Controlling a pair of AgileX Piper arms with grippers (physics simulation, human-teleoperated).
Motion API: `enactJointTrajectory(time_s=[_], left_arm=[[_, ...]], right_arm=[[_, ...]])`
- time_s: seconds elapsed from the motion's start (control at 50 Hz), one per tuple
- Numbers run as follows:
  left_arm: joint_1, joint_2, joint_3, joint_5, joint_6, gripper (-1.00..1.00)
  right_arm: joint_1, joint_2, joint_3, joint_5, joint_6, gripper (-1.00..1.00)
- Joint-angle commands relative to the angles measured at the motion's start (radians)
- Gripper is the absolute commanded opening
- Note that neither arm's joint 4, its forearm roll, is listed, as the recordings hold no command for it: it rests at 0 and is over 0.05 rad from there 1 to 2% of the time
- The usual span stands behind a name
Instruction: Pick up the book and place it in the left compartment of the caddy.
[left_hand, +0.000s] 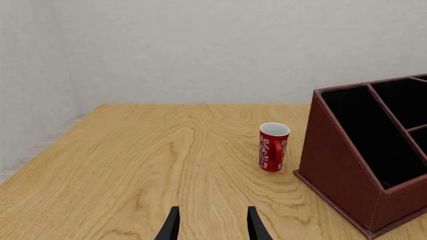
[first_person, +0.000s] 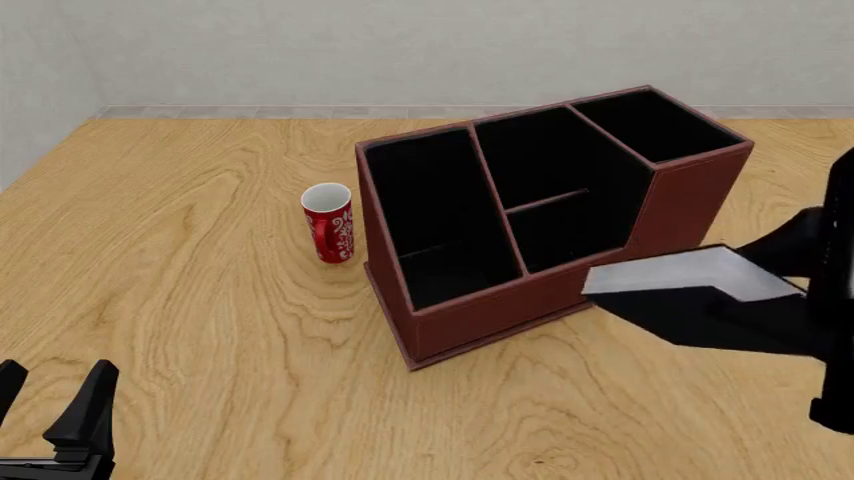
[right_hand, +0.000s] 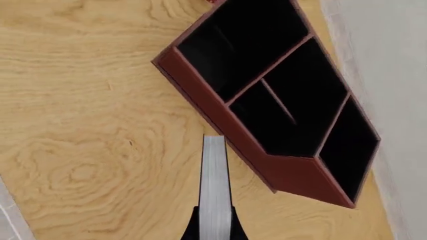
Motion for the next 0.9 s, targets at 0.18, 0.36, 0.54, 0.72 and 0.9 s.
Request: enactJointTrajectory(time_s=[0.18, 0.36, 0.54, 0.72, 0.9], left_arm=[[0.000, 0.000, 0.000, 0.000, 0.000, 1.00], [0.000, 0.000, 0.000, 0.000, 0.000, 1.00], [0.000, 0.000, 0.000, 0.000, 0.000, 1.00], [0.000, 0.000, 0.000, 0.000, 0.000, 1.00], [0.000, 0.000, 0.000, 0.000, 0.000, 1.00]], right_arm=[[0.171, 0.076, -0.219, 0.000, 0.323, -1.00], [0.236, 0.129, -0.301, 0.000, 0.455, -1.00], [0.273, 0.186, -0.350, 0.000, 0.579, -1.00], [0.257, 0.229, -0.373, 0.000, 0.646, -1.00], [0.212, 0.273, -0.418, 0.000, 0.704, -1.00]])
